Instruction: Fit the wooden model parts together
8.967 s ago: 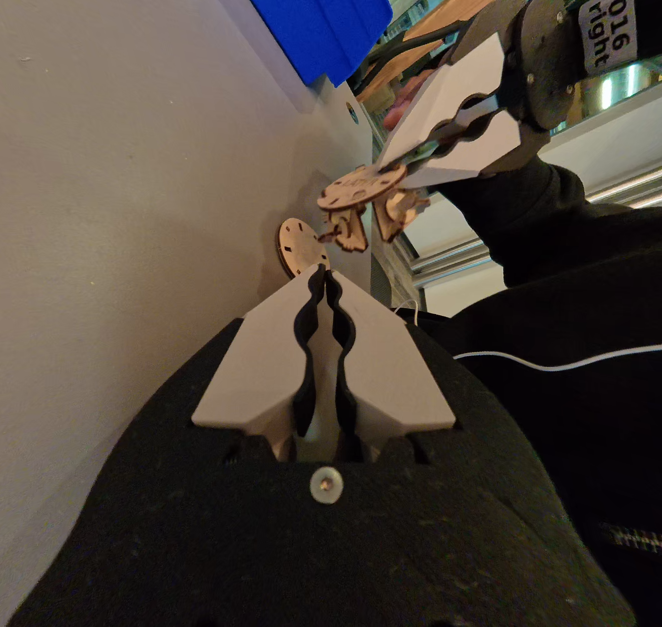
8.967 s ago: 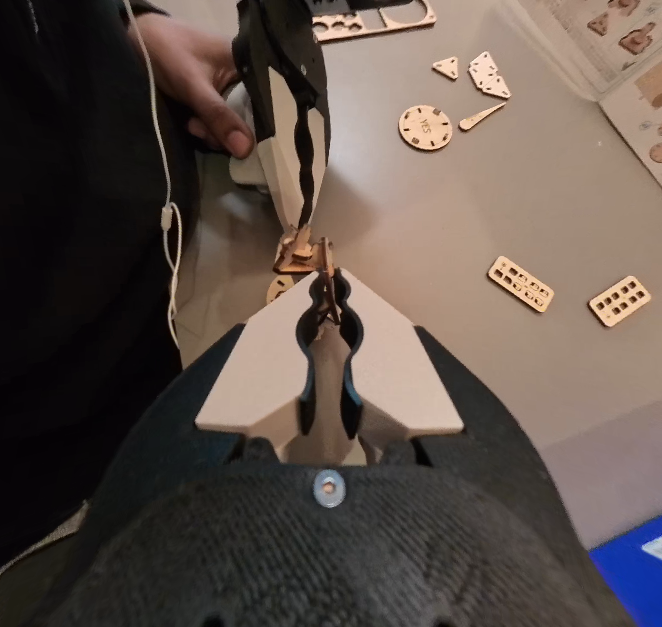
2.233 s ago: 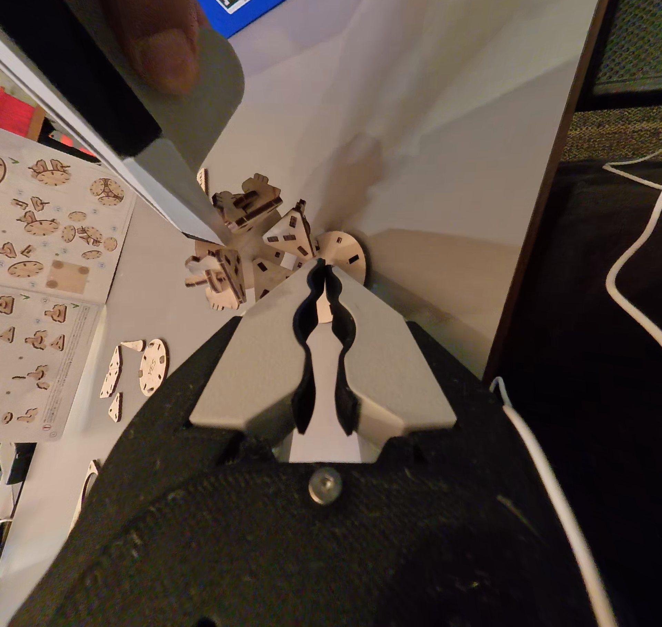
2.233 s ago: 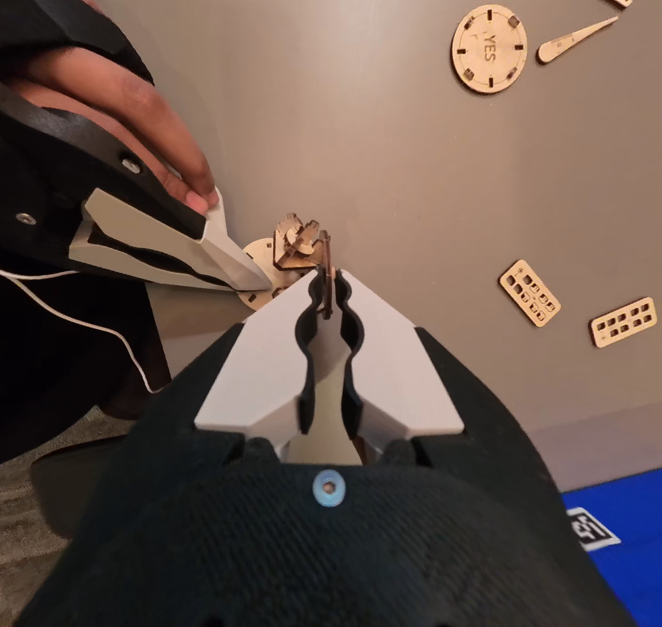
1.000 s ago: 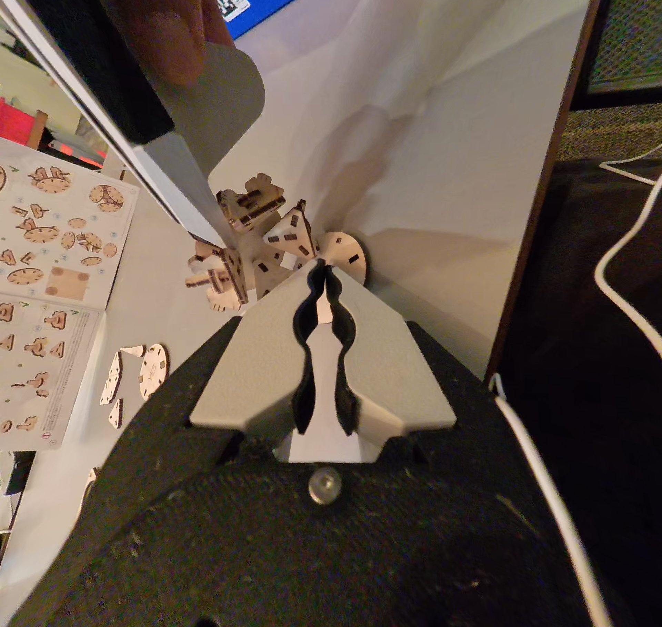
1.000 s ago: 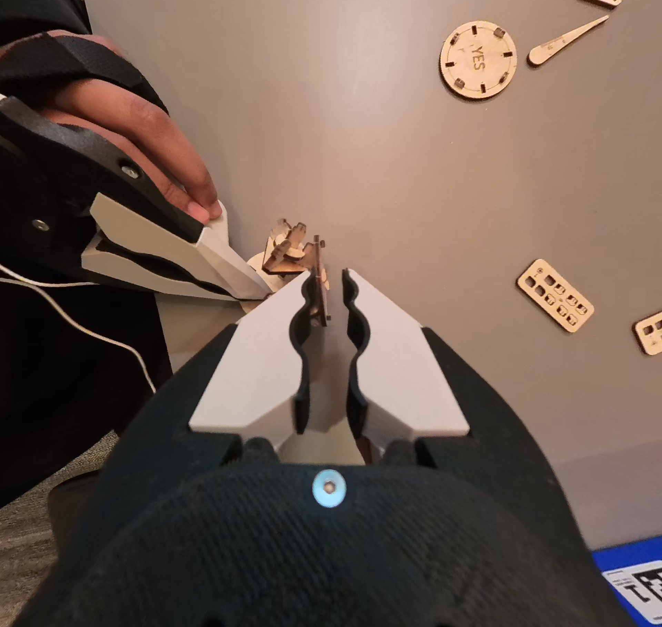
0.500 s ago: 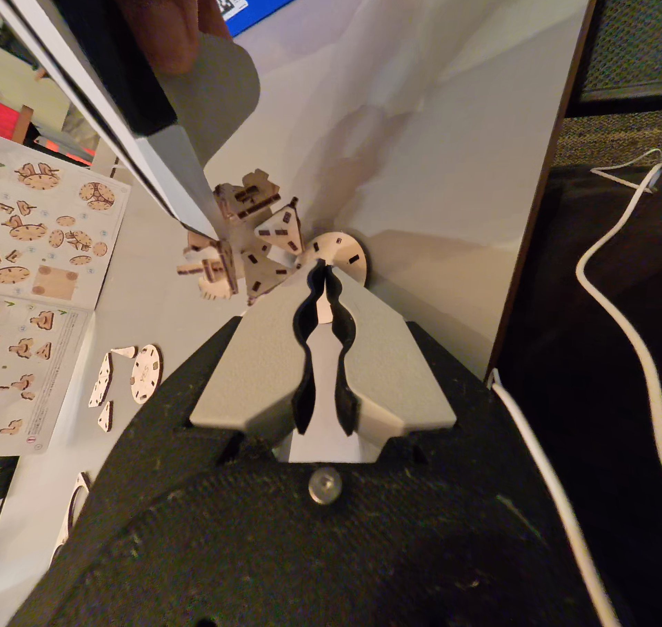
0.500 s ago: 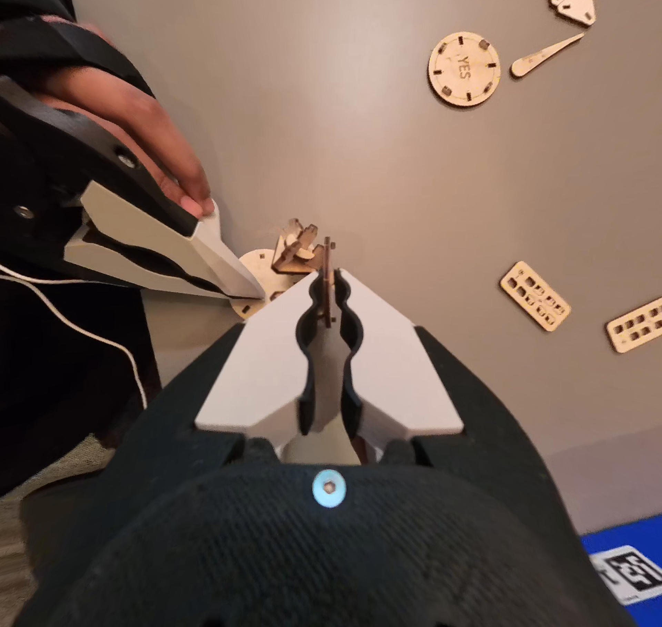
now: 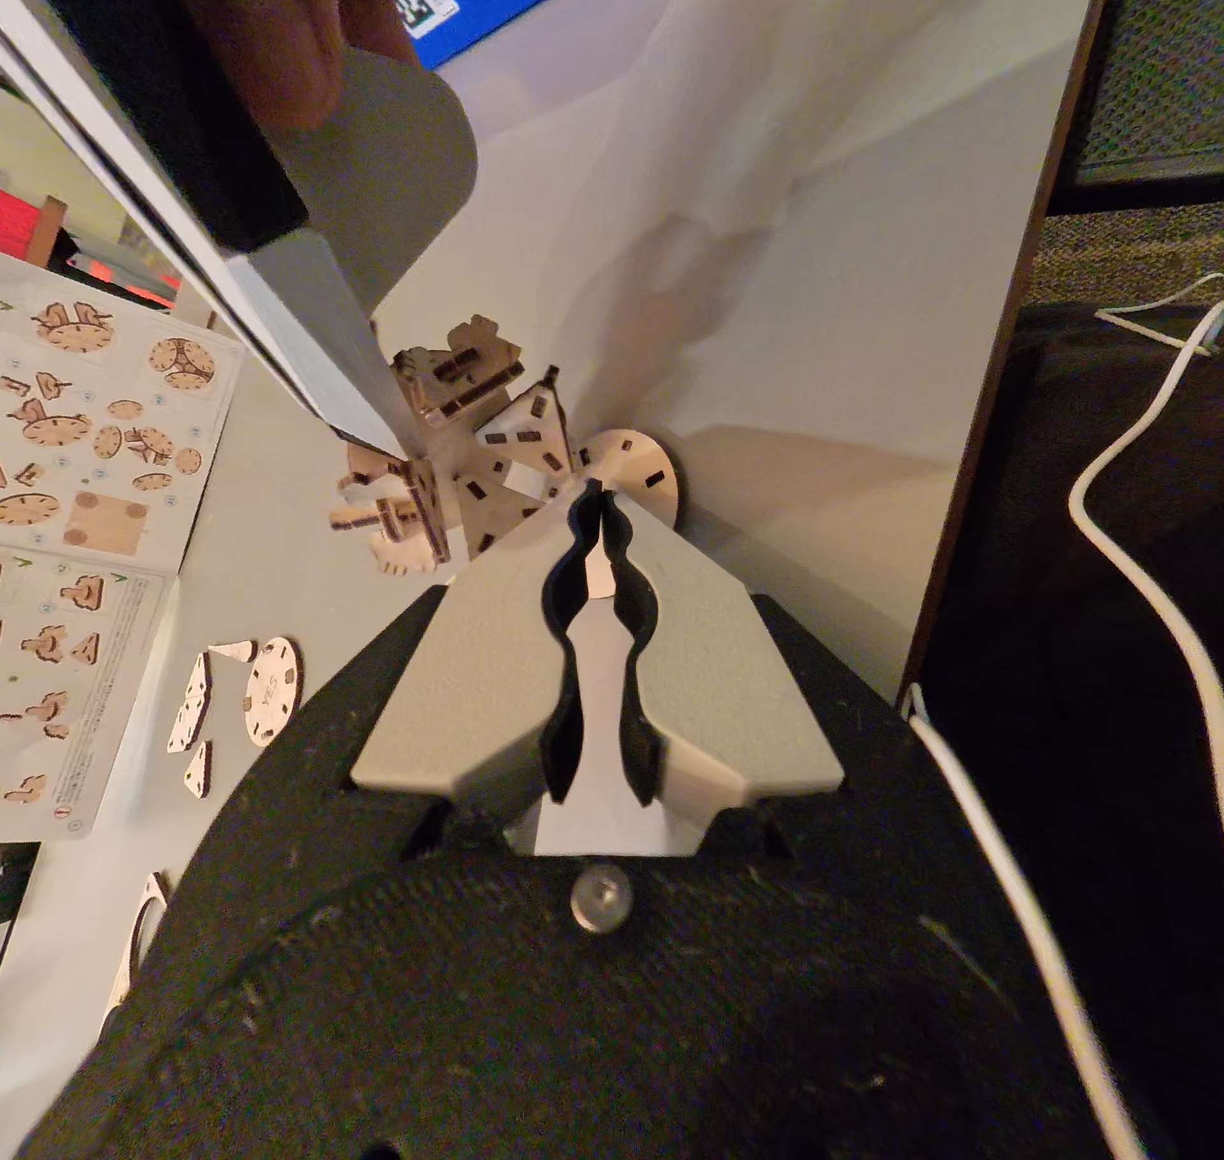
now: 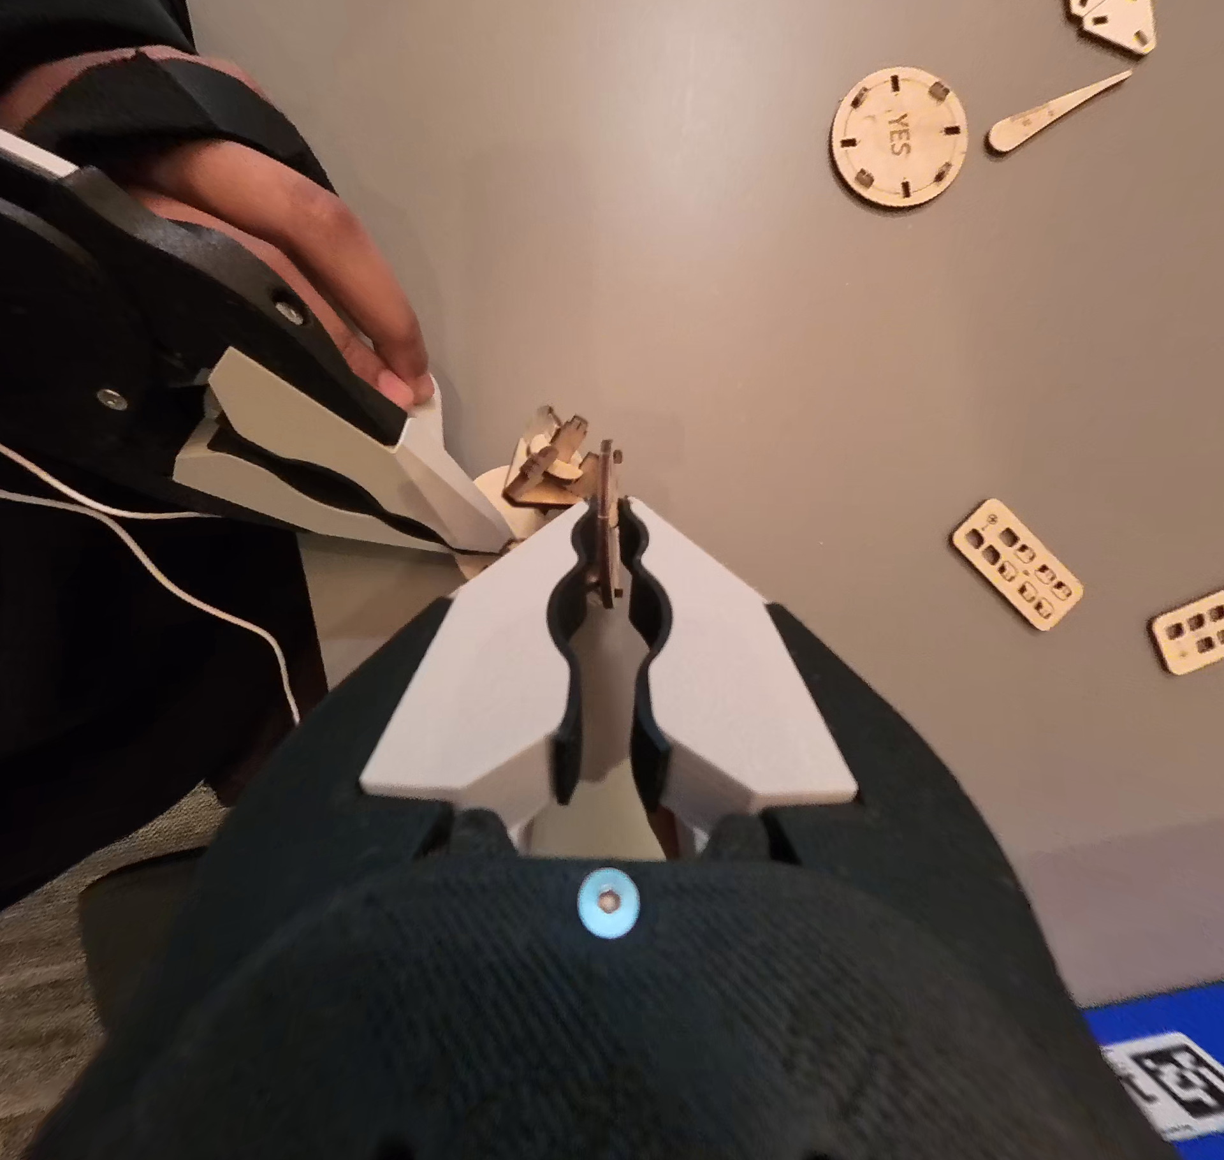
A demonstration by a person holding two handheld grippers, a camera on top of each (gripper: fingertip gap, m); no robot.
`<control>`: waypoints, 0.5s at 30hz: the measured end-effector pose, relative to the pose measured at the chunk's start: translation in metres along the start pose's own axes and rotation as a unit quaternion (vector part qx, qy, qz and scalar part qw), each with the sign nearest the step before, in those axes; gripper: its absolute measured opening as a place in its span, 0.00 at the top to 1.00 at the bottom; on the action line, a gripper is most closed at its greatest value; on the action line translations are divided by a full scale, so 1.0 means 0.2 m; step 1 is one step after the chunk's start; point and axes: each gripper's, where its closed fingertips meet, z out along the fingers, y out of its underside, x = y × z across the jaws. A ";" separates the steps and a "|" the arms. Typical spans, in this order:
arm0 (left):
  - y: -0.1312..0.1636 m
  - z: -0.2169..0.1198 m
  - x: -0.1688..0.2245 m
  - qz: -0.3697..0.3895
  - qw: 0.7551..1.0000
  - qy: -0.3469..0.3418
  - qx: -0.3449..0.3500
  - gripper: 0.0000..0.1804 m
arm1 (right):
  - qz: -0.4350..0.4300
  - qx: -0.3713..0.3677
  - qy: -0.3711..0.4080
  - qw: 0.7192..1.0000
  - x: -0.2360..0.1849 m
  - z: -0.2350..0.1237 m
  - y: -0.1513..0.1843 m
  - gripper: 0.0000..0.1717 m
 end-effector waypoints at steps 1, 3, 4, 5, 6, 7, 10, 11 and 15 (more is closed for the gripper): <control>0.00 0.00 0.00 0.000 1.000 0.000 0.000 1.00 | 0.002 0.000 -0.003 1.000 -0.01 0.00 0.00 0.98; 0.00 0.00 0.00 0.001 1.000 -0.001 0.000 1.00 | 0.005 -0.001 -0.006 1.000 -0.01 0.01 0.01 0.98; 0.00 0.00 0.00 0.001 1.000 -0.001 0.000 1.00 | 0.005 -0.001 -0.005 1.000 -0.01 0.01 0.01 0.98; 0.00 0.00 0.00 0.001 1.000 -0.001 0.000 1.00 | 0.006 -0.001 -0.005 1.000 -0.01 0.01 0.01 0.98; 0.00 0.00 0.00 0.001 1.000 -0.001 0.000 1.00 | 0.007 -0.002 -0.004 1.000 -0.01 0.01 0.01 0.98; 0.00 0.00 0.00 0.001 1.000 -0.001 0.000 1.00 | 0.006 -0.005 -0.001 1.000 -0.01 0.01 0.01 0.98; 0.00 0.00 0.00 0.001 1.000 -0.001 0.000 1.00 | 0.006 -0.014 0.003 1.000 0.00 0.01 0.02 0.98; 0.00 0.00 0.00 0.001 1.000 -0.001 0.000 1.00 | 0.007 -0.017 0.003 1.000 0.00 0.01 0.02 0.98; 0.00 0.00 0.00 0.001 1.000 -0.001 0.000 1.00 | 0.009 -0.032 0.007 0.999 0.00 0.01 0.02 0.98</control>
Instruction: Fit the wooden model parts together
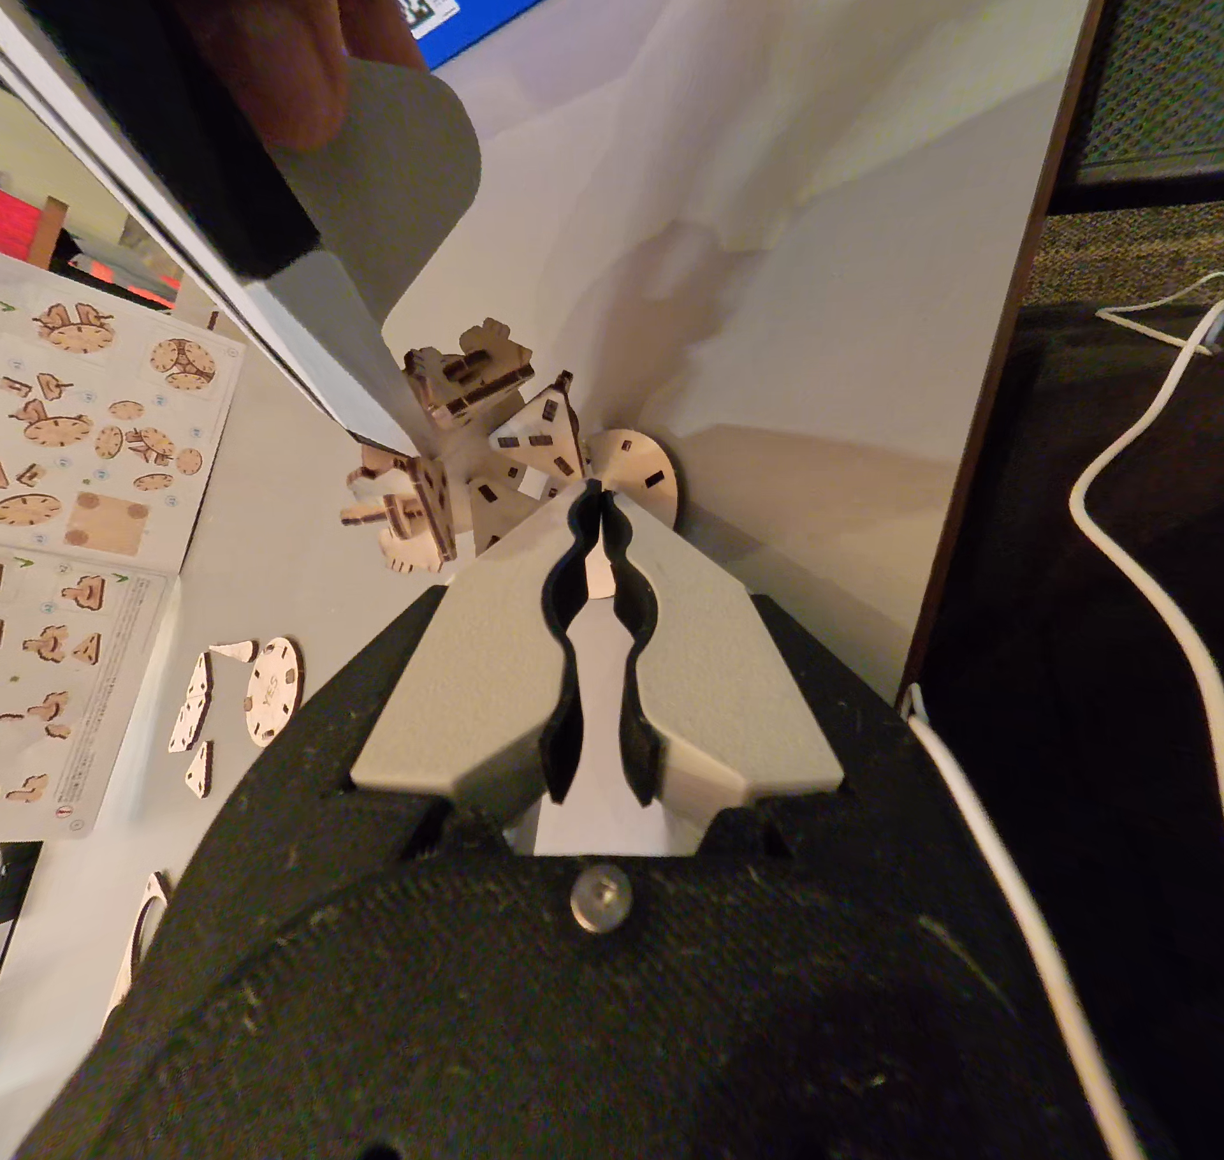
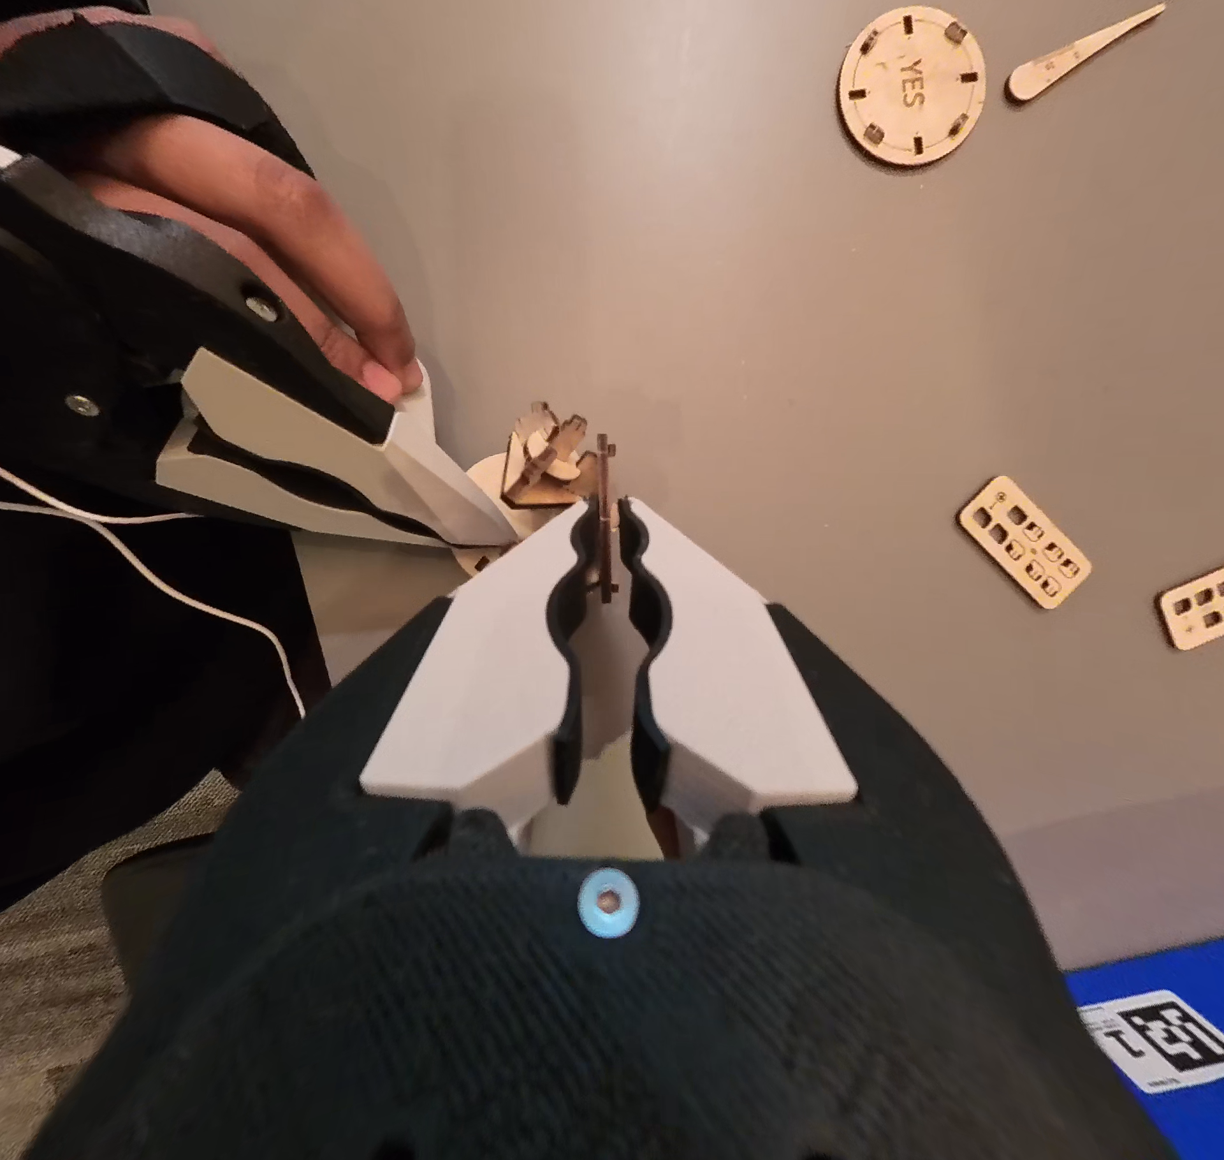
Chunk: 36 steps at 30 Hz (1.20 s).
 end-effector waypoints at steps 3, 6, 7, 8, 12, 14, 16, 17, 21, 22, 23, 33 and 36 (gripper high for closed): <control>0.00 0.00 0.00 0.000 1.000 0.000 0.000 1.00 | 0.001 -0.001 0.002 1.000 0.01 0.00 0.00 0.98; 0.00 0.00 0.00 -0.001 1.000 0.001 0.000 1.00 | 0.002 0.000 0.004 1.000 0.01 0.00 0.00 0.98; 0.00 0.00 0.00 -0.001 1.000 0.001 0.000 1.00 | 0.001 0.000 0.005 1.000 0.01 0.00 0.00 0.98; 0.00 0.00 0.00 -0.001 1.000 0.001 0.000 1.00 | -0.001 0.000 0.008 1.000 0.01 0.00 0.00 0.97; 0.00 0.00 0.00 0.000 1.000 0.000 0.000 1.00 | -0.003 0.001 0.017 1.000 0.02 0.00 0.00 0.94; 0.00 0.00 0.00 -0.001 1.000 0.000 0.000 1.00 | -0.004 0.000 0.019 1.000 0.02 -0.01 0.00 0.93; 0.00 0.00 0.00 -0.001 1.000 0.000 0.000 1.00 | -0.002 0.000 0.022 1.000 0.02 -0.01 0.01 0.91; 0.00 0.00 0.00 -0.001 1.000 0.000 0.000 1.00 | -0.001 0.001 0.022 1.000 0.02 -0.02 0.01 0.90; 0.00 0.00 0.00 -0.001 1.000 0.000 0.000 1.00 | 0.001 0.003 0.024 1.000 0.03 -0.02 0.01 0.91; 0.00 0.00 0.00 -0.001 1.000 0.000 0.000 1.00 | 0.001 0.003 0.024 1.000 0.03 -0.02 0.01 0.91; 0.00 0.00 0.00 -0.001 1.000 0.000 0.000 1.00 | 0.003 0.002 0.024 1.000 0.03 -0.02 0.01 0.93; 0.00 0.00 0.00 -0.001 1.000 0.001 0.000 1.00 | -0.002 -0.010 0.018 1.000 0.00 -0.02 0.01 0.98; 0.00 0.00 0.00 -0.003 1.000 0.002 0.000 1.00 | -0.010 -0.018 0.013 1.000 -0.01 -0.01 0.01 0.98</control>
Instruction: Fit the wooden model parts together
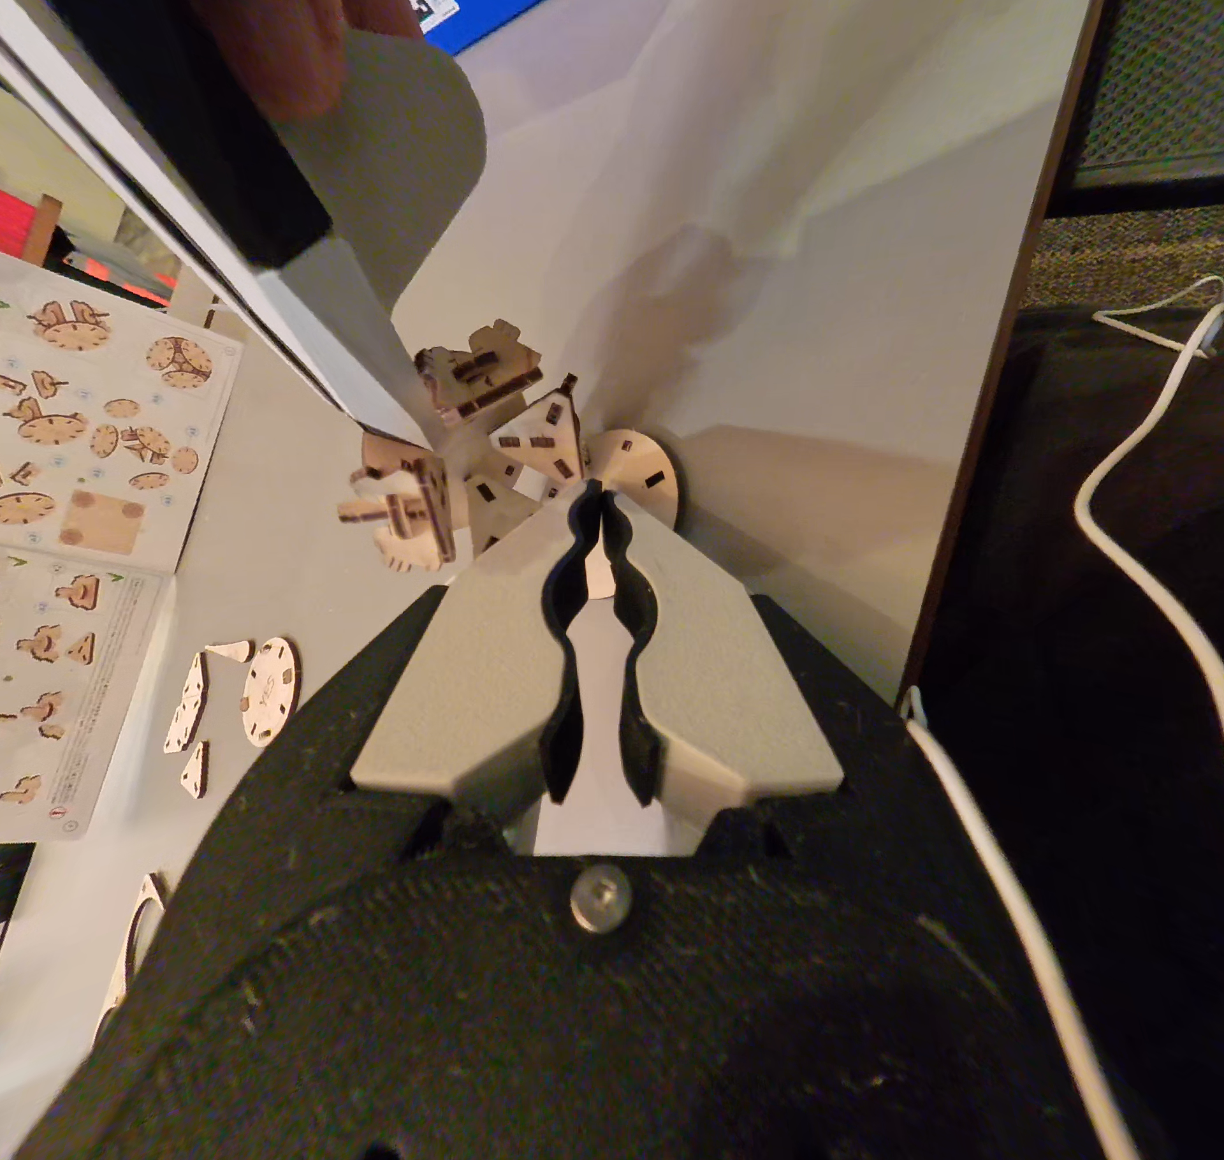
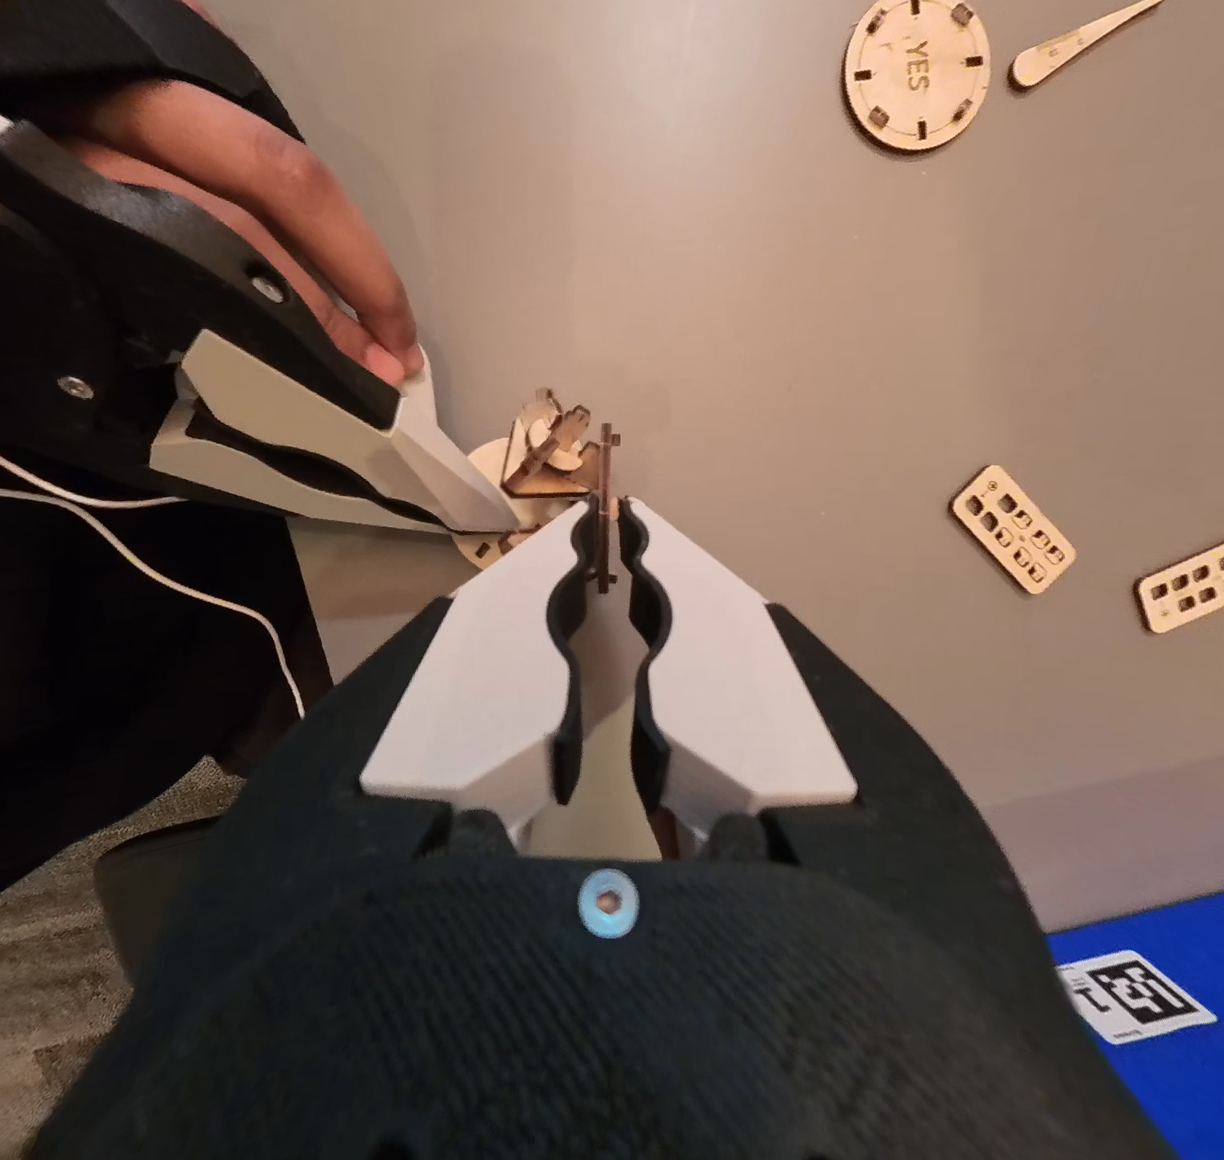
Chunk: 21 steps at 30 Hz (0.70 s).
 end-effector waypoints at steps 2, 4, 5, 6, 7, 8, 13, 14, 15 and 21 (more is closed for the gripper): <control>0.00 0.00 0.00 -0.001 1.000 0.001 0.000 1.00 | -0.004 -0.006 -0.003 1.000 -0.01 0.00 0.00 0.98; 0.00 0.00 0.00 -0.002 1.000 0.002 0.000 1.00 | -0.007 -0.011 -0.006 1.000 -0.01 -0.01 0.01 0.98; 0.00 0.00 0.00 -0.001 1.000 0.002 0.001 1.00 | -0.009 -0.015 -0.007 1.000 -0.01 -0.01 0.01 0.98; 0.00 0.00 0.00 0.000 1.000 0.001 0.001 1.00 | -0.011 -0.018 -0.008 1.000 -0.01 -0.01 0.01 0.98; 0.00 0.00 0.00 0.000 1.000 0.001 0.001 1.00 | -0.012 -0.021 -0.007 1.000 -0.01 -0.01 0.01 0.98; 0.00 0.00 0.00 0.000 1.000 0.001 0.001 1.00 | -0.013 -0.022 -0.008 1.000 -0.01 -0.01 0.01 0.98; 0.00 0.00 0.00 0.000 1.000 0.002 0.001 1.00 | -0.016 -0.038 -0.015 0.999 -0.01 0.00 0.01 0.98; 0.00 0.00 0.00 0.000 1.000 0.002 0.001 1.00 | -0.017 -0.043 -0.014 0.999 0.00 0.00 0.01 0.98; 0.00 0.00 0.00 0.000 1.000 0.002 0.002 1.00 | -0.020 -0.048 -0.013 0.999 0.00 0.00 0.01 0.98; 0.00 0.00 0.00 0.005 1.000 0.004 0.004 1.00 | -0.018 -0.048 -0.012 0.999 0.01 0.00 0.01 0.95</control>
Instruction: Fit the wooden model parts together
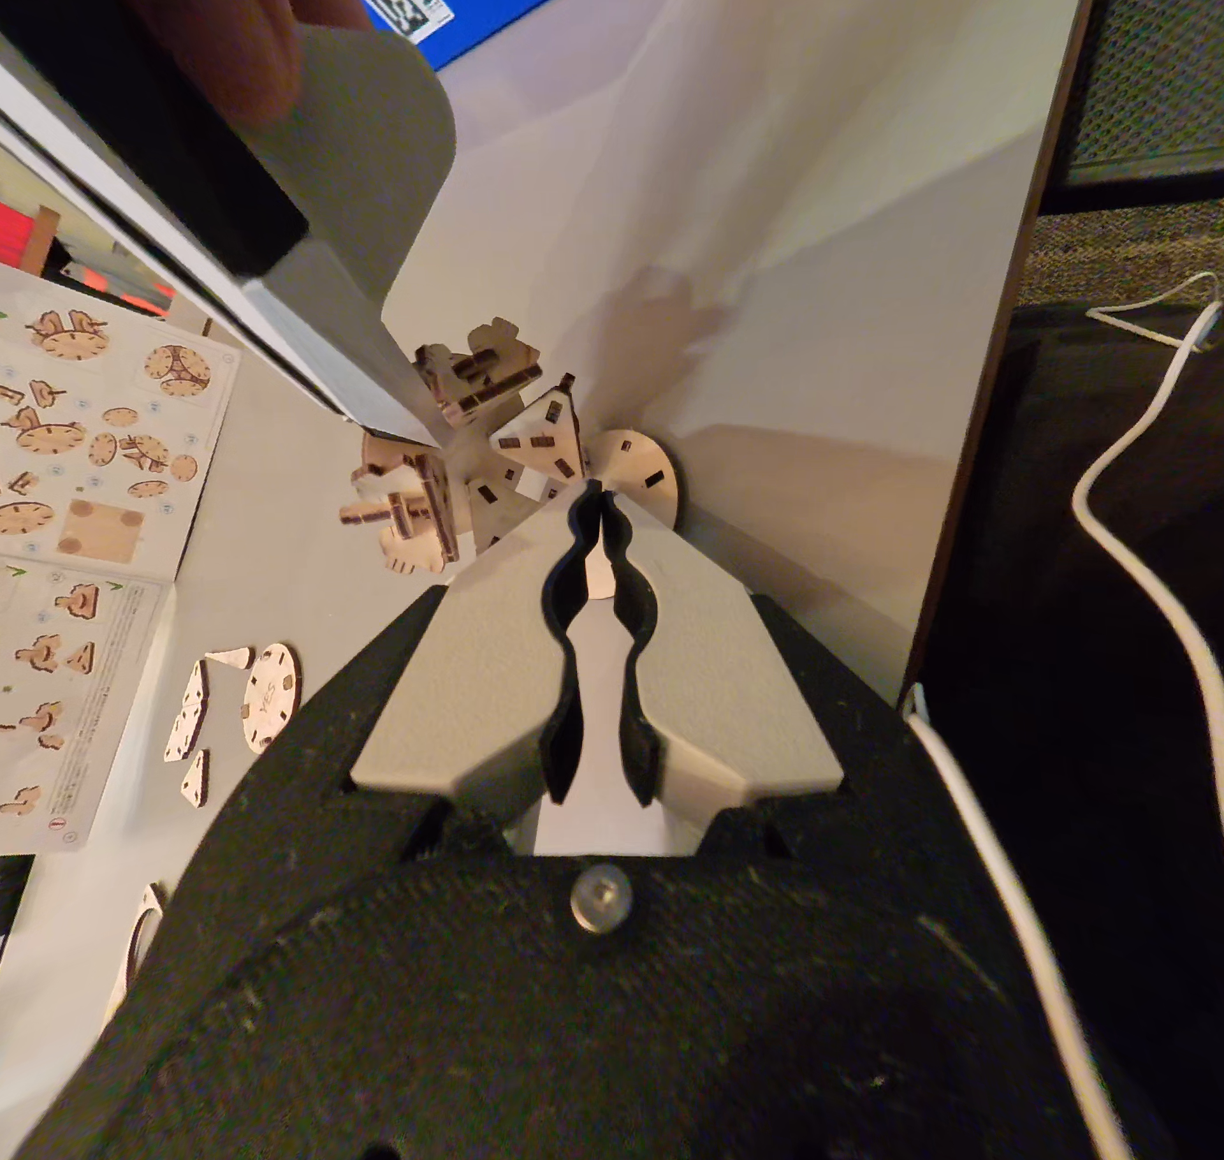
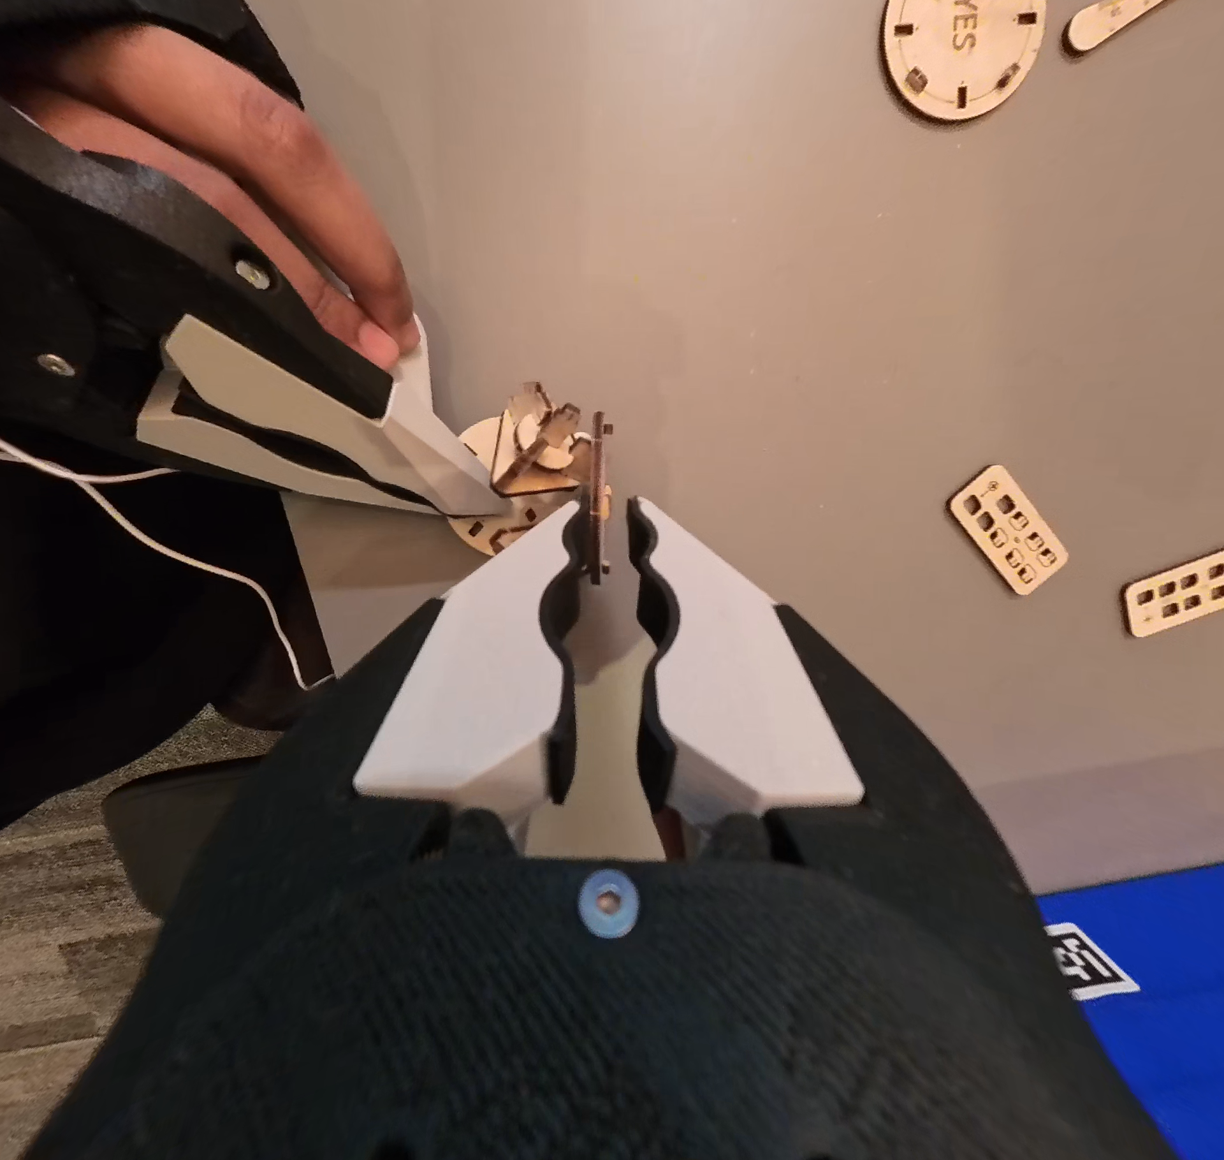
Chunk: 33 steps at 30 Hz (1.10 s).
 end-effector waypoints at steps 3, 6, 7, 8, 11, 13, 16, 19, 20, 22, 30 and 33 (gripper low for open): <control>0.00 0.00 0.00 -0.001 1.000 0.002 0.001 1.00 | 0.006 0.005 0.003 1.000 0.01 -0.01 0.00 0.93; 0.00 0.00 0.00 -0.001 1.000 0.004 0.002 1.00 | 0.012 0.012 0.006 1.000 0.02 -0.02 0.00 0.92; 0.00 0.00 0.00 -0.001 1.000 0.004 0.002 1.00 | 0.012 0.013 0.005 1.000 0.02 -0.02 0.00 0.92; 0.00 0.00 0.00 0.000 1.000 0.004 0.002 1.00 | 0.013 0.014 0.004 1.000 0.02 -0.02 0.00 0.92; 0.00 0.00 0.00 0.000 1.000 0.004 0.003 1.00 | 0.010 0.014 0.002 1.000 0.01 -0.02 0.00 0.92; 0.00 0.00 0.00 0.000 1.000 0.005 0.003 1.00 | 0.009 0.013 0.000 1.000 0.01 -0.02 0.00 0.93; 0.00 0.00 0.00 0.001 1.000 0.005 0.003 1.00 | 0.006 0.006 -0.008 1.000 0.00 -0.02 0.01 0.98; 0.00 0.00 0.00 0.001 1.000 0.005 0.003 1.00 | -0.001 -0.004 -0.012 1.000 0.00 -0.02 0.01 0.98; 0.00 0.00 0.00 0.002 1.000 0.004 0.003 1.00 | -0.001 -0.008 -0.016 1.000 -0.01 -0.02 0.01 0.98; 0.00 0.00 0.00 0.003 1.000 0.003 0.003 1.00 | 0.002 -0.019 -0.019 1.000 -0.01 -0.02 0.01 0.98; 0.00 0.00 0.00 0.007 1.000 0.000 0.003 1.00 | 0.023 -0.062 -0.012 0.998 0.00 -0.02 0.02 0.98; 0.00 0.00 0.00 0.009 1.000 -0.001 0.003 1.00 | 0.025 -0.081 -0.007 0.996 0.00 -0.02 0.02 0.98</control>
